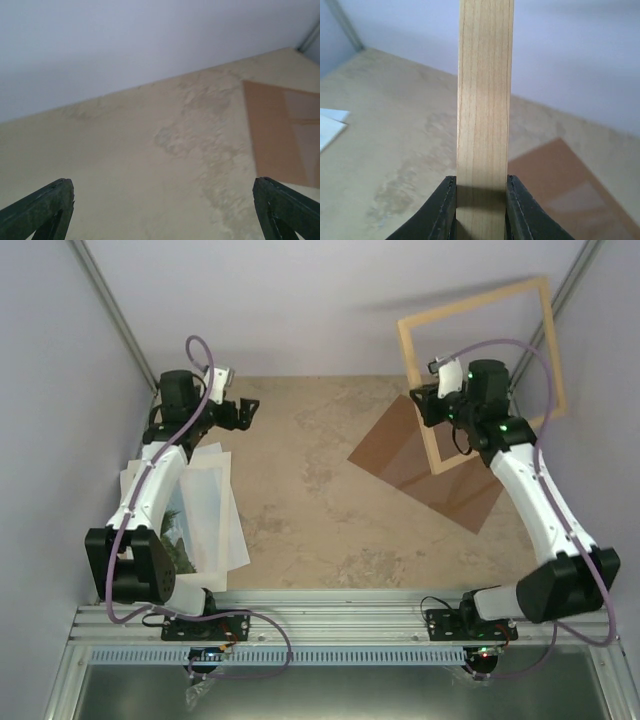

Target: Put the photo into the frame

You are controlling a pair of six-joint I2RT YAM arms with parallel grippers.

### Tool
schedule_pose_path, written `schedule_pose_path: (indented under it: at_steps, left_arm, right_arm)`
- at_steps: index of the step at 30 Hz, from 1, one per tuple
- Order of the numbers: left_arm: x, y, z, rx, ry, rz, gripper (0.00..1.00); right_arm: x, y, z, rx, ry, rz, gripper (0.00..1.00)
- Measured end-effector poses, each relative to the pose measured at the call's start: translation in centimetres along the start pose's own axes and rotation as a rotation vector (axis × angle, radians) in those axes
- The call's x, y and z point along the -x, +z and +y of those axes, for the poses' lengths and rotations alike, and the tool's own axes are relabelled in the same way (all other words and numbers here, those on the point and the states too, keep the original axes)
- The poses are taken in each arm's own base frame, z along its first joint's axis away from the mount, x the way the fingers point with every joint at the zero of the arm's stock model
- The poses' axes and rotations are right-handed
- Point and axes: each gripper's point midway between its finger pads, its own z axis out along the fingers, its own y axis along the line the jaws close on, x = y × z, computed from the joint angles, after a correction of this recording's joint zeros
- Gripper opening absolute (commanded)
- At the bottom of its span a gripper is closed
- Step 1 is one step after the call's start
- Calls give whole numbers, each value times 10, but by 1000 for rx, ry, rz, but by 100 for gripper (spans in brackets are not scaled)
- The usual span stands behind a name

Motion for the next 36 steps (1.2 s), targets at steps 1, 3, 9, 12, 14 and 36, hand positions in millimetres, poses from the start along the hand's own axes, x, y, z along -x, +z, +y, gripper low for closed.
schedule_pose_path:
  at_steps: [1,3,9,12,14,36]
  left_arm:
    - [7,0,-8,-28,17,-22,99]
    - [26,-2,-24,-80,57,-72,99]
    - [95,-21,-66,-185,175,-260,99]
    - [127,-38,-82,-242,175,-342,99]
    - [149,-54,-94,-307,144,-399,99]
    - [195,-142,-227,-1110,-293,-353,99]
  right_arm:
    - [13,-14,9,37,-42,-50,0]
    - [33,-38,26,102,-105,-133,0]
    - [65,-101,74,287,-267,-360,1]
    - [61,-108,86,328,-351,-412,0]
    - [52,-103,89,333,-410,-422,1]
    - [-12,-77,169,371,-821,-734,1]
